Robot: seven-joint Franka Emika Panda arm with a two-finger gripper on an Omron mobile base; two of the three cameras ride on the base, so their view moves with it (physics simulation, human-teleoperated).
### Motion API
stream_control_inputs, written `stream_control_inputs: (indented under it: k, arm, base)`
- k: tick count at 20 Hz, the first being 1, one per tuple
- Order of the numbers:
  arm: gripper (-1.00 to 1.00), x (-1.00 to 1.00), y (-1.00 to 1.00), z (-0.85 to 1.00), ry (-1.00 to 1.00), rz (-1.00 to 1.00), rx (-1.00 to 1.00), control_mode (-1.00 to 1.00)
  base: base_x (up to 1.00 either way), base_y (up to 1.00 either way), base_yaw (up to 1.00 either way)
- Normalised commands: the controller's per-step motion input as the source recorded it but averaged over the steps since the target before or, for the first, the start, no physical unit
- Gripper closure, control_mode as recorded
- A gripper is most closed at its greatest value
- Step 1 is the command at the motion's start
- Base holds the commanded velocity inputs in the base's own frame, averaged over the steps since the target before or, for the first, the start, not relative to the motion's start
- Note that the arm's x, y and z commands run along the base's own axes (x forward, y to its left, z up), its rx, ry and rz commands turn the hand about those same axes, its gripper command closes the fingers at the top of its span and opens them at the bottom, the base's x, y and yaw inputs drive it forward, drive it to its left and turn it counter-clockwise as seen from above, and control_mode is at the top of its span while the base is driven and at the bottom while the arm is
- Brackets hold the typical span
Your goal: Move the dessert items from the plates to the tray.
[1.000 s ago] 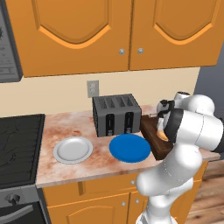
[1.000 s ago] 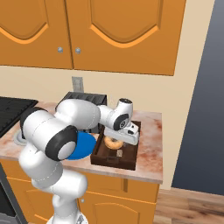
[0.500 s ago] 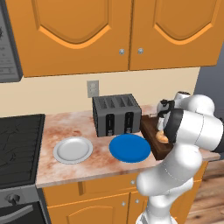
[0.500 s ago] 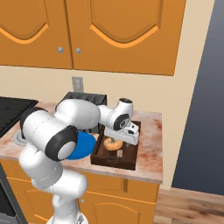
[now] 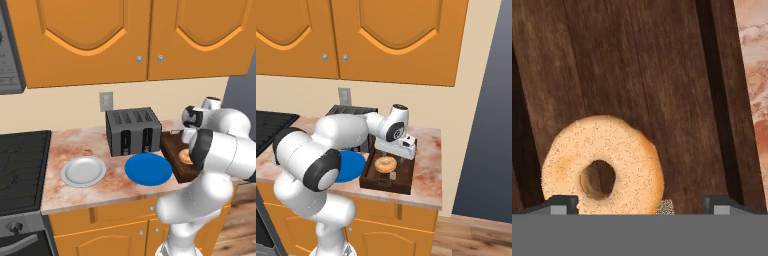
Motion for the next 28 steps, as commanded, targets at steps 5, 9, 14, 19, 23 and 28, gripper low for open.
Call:
stream_control_inputs:
  k: [5,9,14,19,23,28]
  arm:
    - [-1.00,-0.51,-0.02,0.56,-0.02,0.00,0.00,-1.00]
    - [-1.00,-0.81,0.17,0.39,-0.05,0.00,0.00,-1.00]
    - [-1.00,-0.72,0.55,0.24,0.00,0.00,-0.02,-1.00]
    - [-1.00,-0.50,0.96,0.21,0.03,0.07,-0.06,-1.00]
    - [-1.00,-0.52,0.92,0.15,0.00,0.10,-0.03,-1.00]
    - [-1.00,-0.53,0.73,0.26,0.00,0.09,-0.02,-1.00]
  base:
    - [0.00,0.00,0.00]
    - [0.00,0.00,0.00]
    - [0.00,0.00,0.00]
    - [0.00,0.00,0.00]
    - [0.00,0.00,0.00]
    - [0.00,0.00,0.00]
